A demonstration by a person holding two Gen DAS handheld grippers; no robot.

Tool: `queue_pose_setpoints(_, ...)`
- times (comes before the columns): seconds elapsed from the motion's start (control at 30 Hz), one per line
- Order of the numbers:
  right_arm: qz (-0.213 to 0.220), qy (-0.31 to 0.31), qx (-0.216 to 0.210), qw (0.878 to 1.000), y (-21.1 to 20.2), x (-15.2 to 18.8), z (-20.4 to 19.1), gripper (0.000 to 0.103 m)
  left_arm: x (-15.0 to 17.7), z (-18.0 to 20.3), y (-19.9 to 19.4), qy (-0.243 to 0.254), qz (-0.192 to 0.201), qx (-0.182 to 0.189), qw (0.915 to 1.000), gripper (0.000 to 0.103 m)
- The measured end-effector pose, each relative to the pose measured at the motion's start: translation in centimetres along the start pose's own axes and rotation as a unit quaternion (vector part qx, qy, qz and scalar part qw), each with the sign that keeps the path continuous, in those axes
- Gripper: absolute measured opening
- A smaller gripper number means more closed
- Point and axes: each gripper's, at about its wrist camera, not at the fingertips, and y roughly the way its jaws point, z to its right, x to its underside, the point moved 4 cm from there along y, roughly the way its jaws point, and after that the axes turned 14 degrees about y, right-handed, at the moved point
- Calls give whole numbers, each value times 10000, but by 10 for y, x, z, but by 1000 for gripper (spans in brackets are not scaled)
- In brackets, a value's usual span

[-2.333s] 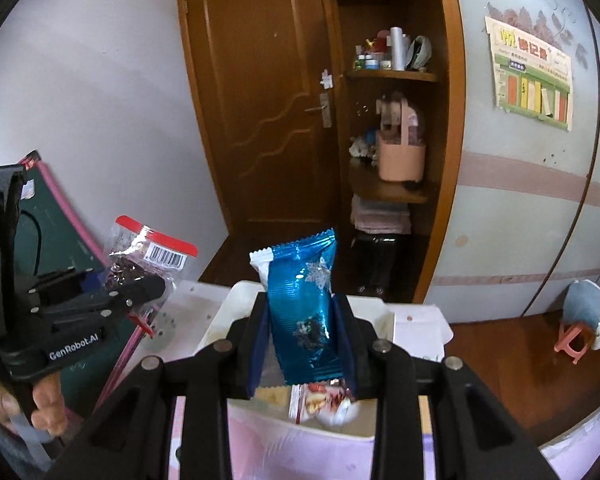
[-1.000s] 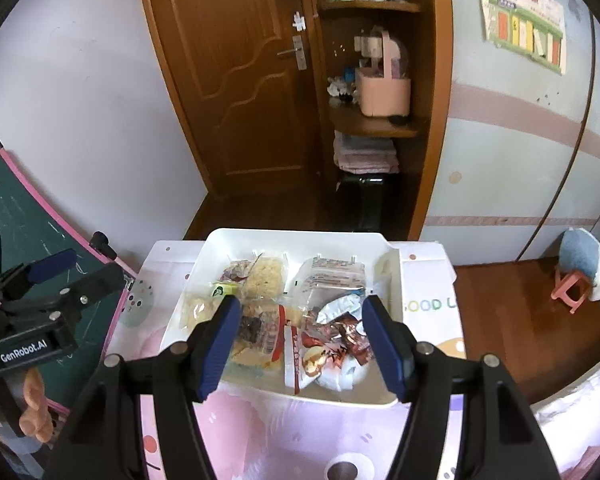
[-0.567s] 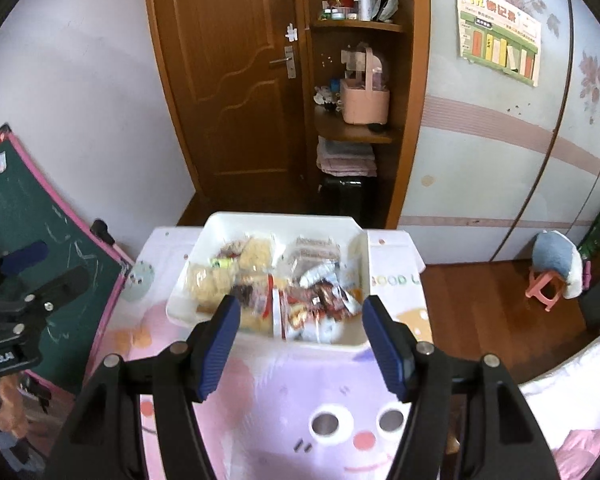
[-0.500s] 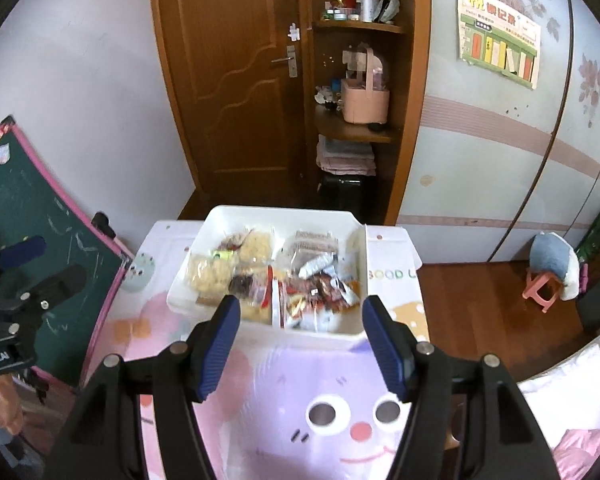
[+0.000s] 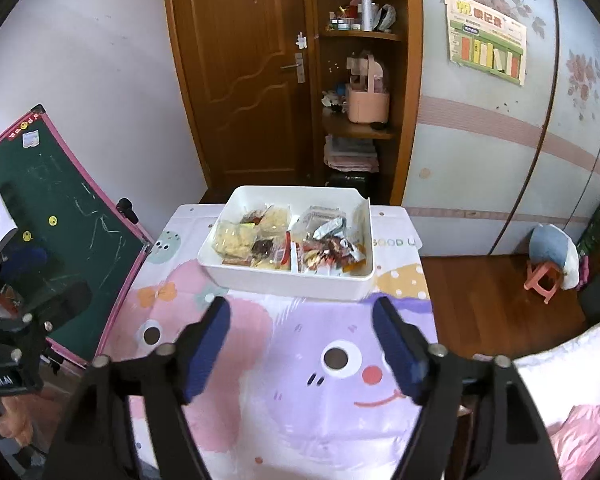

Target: Organize snacks

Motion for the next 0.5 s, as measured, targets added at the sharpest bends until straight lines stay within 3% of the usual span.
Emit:
queue_pose_setpoints(0.2,31,-6,175,9998,-10,36,-5,77,38,3,-13,-334,48,-264,9991,103)
queue_pose_setpoints(0.4,166,94,299,9994,-22,64,-8,77,71,2,-23,-709,-181,-390,9966,103)
queue_pose_setpoints(0.5,211,44,351,9991,-24,80,-10,77,86,5,-28,-658,-192,-704,9952,102)
